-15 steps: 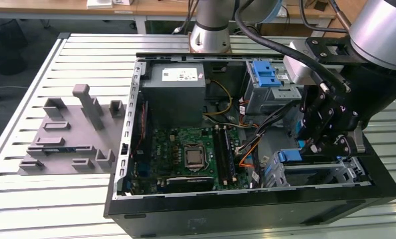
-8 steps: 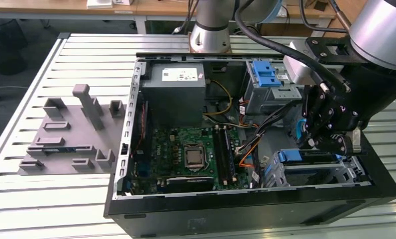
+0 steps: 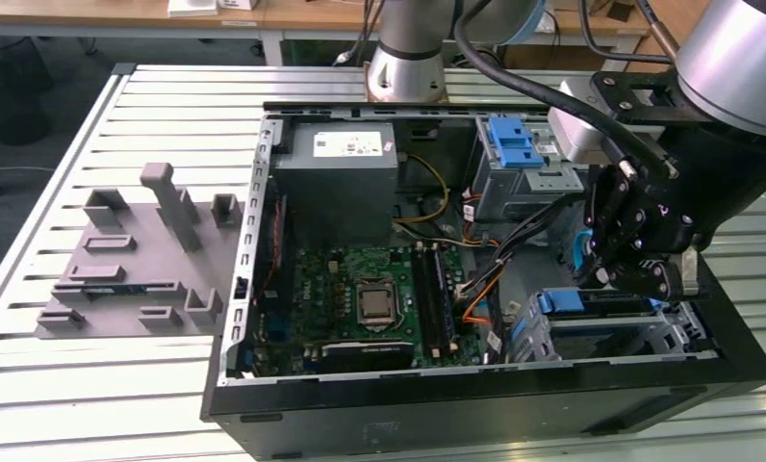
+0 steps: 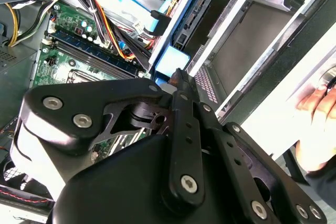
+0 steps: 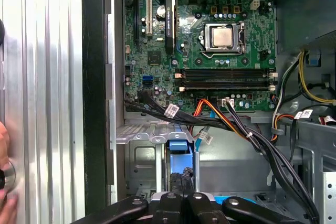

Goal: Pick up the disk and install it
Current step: 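Insert the first disk wire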

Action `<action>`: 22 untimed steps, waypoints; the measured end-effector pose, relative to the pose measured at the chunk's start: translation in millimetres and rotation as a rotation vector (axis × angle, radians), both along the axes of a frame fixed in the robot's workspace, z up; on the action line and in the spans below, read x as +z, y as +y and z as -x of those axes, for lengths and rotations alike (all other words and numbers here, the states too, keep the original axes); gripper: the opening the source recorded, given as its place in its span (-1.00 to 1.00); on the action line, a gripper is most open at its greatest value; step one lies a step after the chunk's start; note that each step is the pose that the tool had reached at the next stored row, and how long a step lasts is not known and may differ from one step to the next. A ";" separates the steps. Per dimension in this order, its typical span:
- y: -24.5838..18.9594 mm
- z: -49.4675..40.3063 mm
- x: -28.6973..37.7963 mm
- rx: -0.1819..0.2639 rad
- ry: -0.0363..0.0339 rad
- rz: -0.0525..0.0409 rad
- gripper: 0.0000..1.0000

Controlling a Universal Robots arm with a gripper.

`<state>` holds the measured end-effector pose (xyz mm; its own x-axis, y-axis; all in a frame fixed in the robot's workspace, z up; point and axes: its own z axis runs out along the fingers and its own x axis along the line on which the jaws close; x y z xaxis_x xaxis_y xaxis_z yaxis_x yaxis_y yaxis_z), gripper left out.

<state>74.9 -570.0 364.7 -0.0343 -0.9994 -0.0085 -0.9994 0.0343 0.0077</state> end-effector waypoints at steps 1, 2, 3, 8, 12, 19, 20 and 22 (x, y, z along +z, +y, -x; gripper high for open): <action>0.0 0.0 0.0 0.000 0.0000 0.0001 -0.79; 0.0 0.0 0.0 0.000 0.0000 0.0000 -0.79; 0.0 0.0 0.0 0.000 0.0000 0.0000 -0.79; 0.1 -0.8 0.0 0.000 0.0000 0.0001 -0.79; 0.0 -5.2 0.0 0.000 0.0000 0.0001 -0.79; 0.0 -16.3 0.0 0.000 0.0001 0.0001 -0.79; 0.0 -17.9 0.0 0.000 0.0001 0.0002 -0.79; 0.0 -20.9 0.0 0.000 0.0000 0.0000 -0.79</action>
